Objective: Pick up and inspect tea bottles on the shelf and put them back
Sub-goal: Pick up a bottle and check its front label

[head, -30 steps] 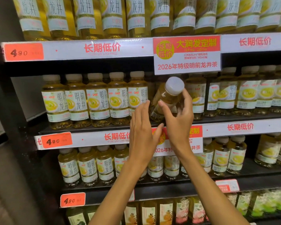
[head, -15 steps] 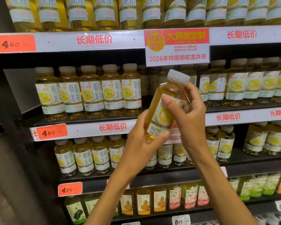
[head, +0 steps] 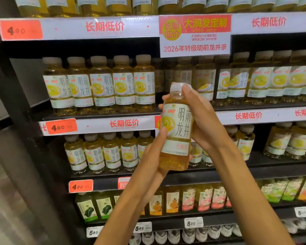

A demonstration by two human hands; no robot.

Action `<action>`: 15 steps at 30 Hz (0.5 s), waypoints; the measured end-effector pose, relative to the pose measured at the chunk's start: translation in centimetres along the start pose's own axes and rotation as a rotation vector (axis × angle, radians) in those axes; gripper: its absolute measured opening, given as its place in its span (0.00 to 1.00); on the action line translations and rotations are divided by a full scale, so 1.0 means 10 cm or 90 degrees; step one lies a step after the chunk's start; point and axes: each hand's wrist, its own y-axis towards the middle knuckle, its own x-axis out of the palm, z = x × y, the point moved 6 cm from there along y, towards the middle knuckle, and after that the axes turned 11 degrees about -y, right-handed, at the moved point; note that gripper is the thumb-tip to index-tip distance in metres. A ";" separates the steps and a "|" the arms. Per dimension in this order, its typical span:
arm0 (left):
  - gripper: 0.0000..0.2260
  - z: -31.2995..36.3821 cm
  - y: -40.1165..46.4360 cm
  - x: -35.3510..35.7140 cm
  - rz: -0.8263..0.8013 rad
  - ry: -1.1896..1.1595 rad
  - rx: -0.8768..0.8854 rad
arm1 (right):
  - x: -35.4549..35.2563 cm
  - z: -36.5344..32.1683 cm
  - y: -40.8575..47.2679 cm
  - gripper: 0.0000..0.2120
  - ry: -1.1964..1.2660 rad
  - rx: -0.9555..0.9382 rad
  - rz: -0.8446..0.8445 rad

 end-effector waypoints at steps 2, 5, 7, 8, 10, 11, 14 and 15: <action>0.31 -0.05 -0.03 0.04 -0.032 -0.080 -0.043 | 0.02 0.06 -0.01 0.24 0.050 0.042 -0.020; 0.31 -0.18 -0.10 0.12 -0.062 -0.196 -0.124 | 0.05 0.14 -0.03 0.23 0.140 0.094 -0.043; 0.30 -0.23 -0.12 0.13 -0.059 -0.177 -0.131 | 0.03 0.14 -0.05 0.19 0.124 0.097 -0.037; 0.30 -0.25 -0.13 0.11 -0.039 -0.122 -0.115 | 0.01 0.14 -0.06 0.18 0.112 0.095 -0.035; 0.27 -0.23 -0.16 0.00 0.054 0.075 -0.055 | -0.04 0.12 -0.09 0.17 0.058 0.081 -0.026; 0.24 -0.19 -0.19 -0.03 0.101 0.170 -0.022 | -0.07 0.11 -0.10 0.15 0.014 0.069 -0.013; 0.17 -0.12 -0.23 0.03 0.132 0.260 0.027 | -0.12 0.09 -0.13 0.13 -0.081 0.058 0.016; 0.19 -0.15 -0.23 0.05 0.136 0.260 0.029 | -0.12 0.10 -0.13 0.13 -0.101 0.065 0.019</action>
